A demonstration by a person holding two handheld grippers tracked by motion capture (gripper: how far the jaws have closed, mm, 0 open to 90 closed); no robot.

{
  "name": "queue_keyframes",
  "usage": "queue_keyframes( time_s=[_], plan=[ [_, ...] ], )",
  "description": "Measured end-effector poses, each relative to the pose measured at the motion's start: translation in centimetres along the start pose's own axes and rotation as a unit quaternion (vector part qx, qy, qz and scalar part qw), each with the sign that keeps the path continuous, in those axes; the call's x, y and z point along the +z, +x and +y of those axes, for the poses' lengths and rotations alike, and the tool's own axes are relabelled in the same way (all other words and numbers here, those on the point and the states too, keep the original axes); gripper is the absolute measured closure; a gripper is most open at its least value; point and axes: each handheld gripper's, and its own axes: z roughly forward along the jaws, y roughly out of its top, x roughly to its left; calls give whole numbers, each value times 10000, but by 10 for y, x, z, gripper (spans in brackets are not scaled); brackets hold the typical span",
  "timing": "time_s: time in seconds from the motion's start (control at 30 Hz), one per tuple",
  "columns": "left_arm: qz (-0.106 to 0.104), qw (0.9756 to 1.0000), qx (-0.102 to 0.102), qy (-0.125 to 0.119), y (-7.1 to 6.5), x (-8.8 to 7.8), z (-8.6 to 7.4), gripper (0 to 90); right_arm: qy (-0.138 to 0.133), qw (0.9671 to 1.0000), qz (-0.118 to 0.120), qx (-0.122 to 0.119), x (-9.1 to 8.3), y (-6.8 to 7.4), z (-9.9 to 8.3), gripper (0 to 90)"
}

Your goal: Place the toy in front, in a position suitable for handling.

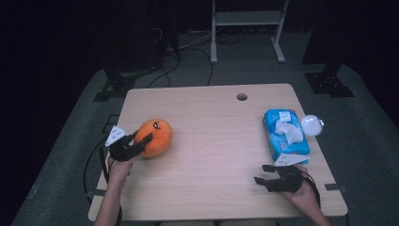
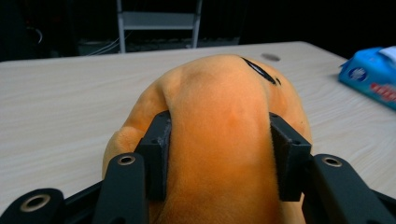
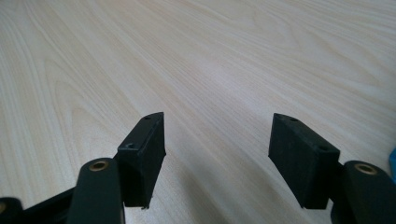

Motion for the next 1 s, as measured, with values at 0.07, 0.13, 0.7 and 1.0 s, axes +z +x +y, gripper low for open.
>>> queue_keyframes(
  time_s=[0.07,0.13,0.7,1.0],
  plan=[
    [-117,9998,-35,-149,-5,-4,6,499,0,10000,1,-6,0,0,0,350],
    [-225,9996,-64,-178,-11,-5,11,499,-4,10000,1,1,0,0,0,350],
    [-1363,9877,766,33,-118,30,16,498,-33,10000,-22,-1,-2,-1,0,350],
    [-1984,9715,1293,119,-174,44,2,491,-86,9999,-91,41,-6,-4,0,349]
  ],
)
